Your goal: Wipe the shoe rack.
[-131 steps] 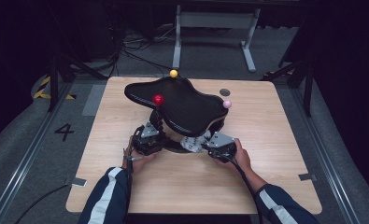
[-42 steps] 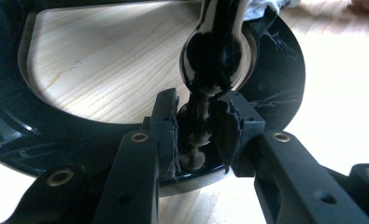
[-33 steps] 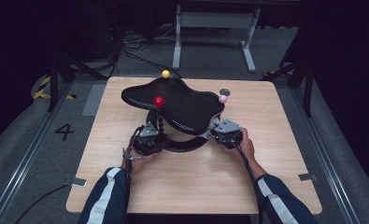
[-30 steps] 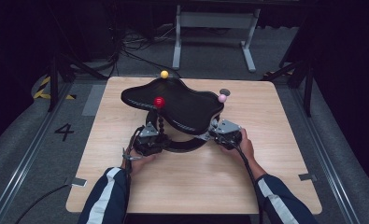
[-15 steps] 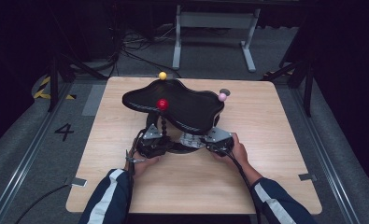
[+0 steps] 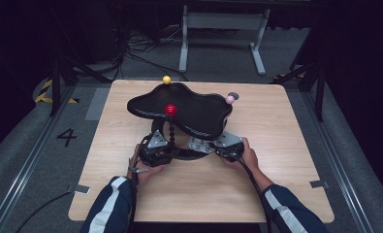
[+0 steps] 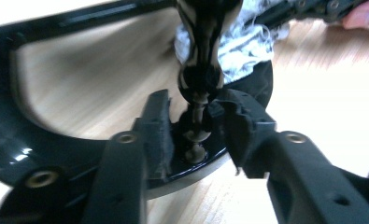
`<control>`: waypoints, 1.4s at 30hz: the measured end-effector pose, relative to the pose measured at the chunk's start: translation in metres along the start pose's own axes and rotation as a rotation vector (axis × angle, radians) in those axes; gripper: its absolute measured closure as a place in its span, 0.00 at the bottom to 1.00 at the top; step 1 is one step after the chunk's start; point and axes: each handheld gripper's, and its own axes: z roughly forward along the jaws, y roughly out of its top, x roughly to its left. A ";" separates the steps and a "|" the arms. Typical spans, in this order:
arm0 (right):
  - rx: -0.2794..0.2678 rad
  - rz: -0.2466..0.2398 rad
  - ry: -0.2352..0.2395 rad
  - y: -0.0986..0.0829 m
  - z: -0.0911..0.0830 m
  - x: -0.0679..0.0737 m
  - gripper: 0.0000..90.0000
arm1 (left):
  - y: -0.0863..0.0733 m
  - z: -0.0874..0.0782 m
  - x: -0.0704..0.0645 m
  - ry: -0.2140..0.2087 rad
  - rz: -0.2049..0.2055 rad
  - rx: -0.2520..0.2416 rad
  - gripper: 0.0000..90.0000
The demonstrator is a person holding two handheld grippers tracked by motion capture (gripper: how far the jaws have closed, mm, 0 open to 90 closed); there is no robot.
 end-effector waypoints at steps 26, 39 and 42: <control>0.004 -0.052 0.038 0.011 -0.008 0.027 0.85 | 0.009 0.008 -0.028 -0.009 0.058 -0.018 0.83; 0.051 -0.040 -0.042 0.004 -0.009 0.014 0.85 | 0.008 0.012 -0.028 -0.043 0.070 -0.026 0.82; 0.063 0.001 -0.062 -0.001 -0.010 0.005 0.85 | 0.009 0.014 -0.030 -0.048 0.072 -0.030 0.82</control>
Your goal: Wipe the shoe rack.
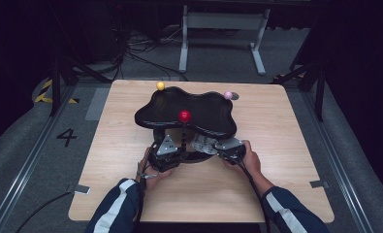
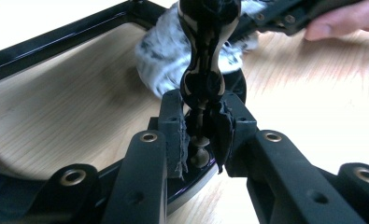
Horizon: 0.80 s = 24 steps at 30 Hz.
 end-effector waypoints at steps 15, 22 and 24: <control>-0.008 -0.015 0.029 0.001 -0.008 0.012 0.85 | 0.005 0.012 -0.008 -0.019 0.023 -0.003 0.82; -0.028 -0.045 0.043 0.010 -0.011 0.028 0.85 | 0.005 0.012 -0.009 -0.019 0.020 0.004 0.81; -0.018 -0.033 0.035 0.009 -0.011 0.026 0.85 | 0.005 0.011 -0.009 -0.019 0.024 0.007 0.81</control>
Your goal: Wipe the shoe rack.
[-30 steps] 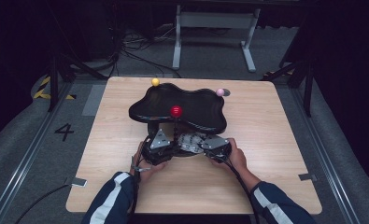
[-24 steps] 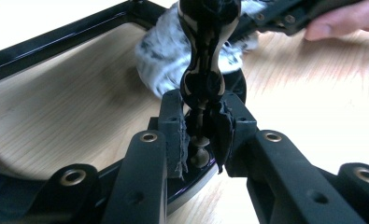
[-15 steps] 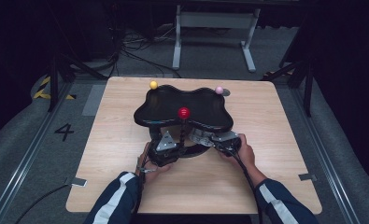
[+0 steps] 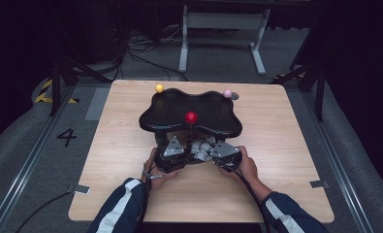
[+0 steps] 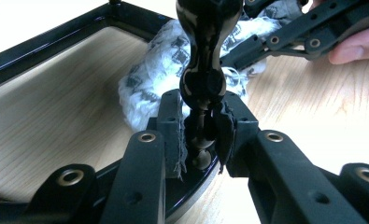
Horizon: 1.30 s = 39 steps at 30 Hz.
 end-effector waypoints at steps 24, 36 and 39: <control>0.069 0.065 -0.105 -0.030 0.001 -0.041 0.85 | -0.002 -0.010 0.003 -0.024 0.059 0.040 0.83; 0.055 0.025 0.003 -0.017 -0.007 -0.019 0.85 | 0.001 -0.004 -0.002 -0.020 0.041 0.043 0.83; 0.039 0.008 0.023 -0.010 -0.009 -0.009 0.85 | 0.001 -0.002 -0.003 -0.022 0.019 0.042 0.83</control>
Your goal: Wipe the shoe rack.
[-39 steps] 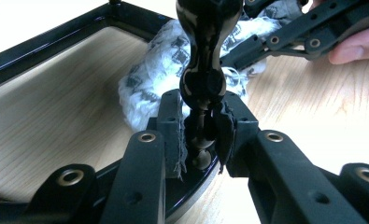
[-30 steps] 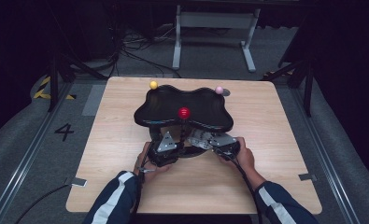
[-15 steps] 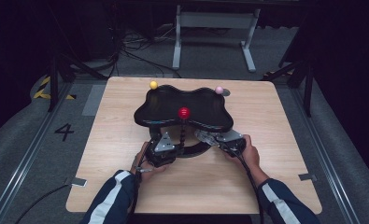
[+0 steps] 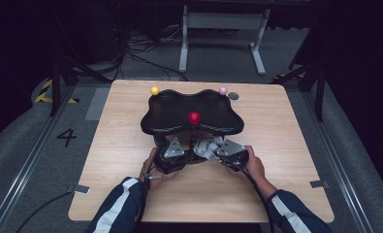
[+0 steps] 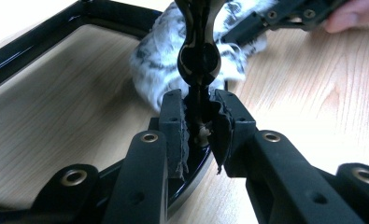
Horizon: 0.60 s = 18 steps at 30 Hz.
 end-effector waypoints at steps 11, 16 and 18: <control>-0.037 -0.062 0.065 0.013 -0.002 0.028 0.84 | 0.004 0.006 0.000 0.004 0.018 0.000 0.83; -0.038 -0.053 0.061 0.011 -0.002 0.025 0.85 | 0.004 0.006 -0.003 0.019 0.008 -0.005 0.81; -0.034 -0.050 0.051 0.010 -0.001 0.023 0.85 | 0.004 0.005 -0.003 0.017 0.008 -0.005 0.81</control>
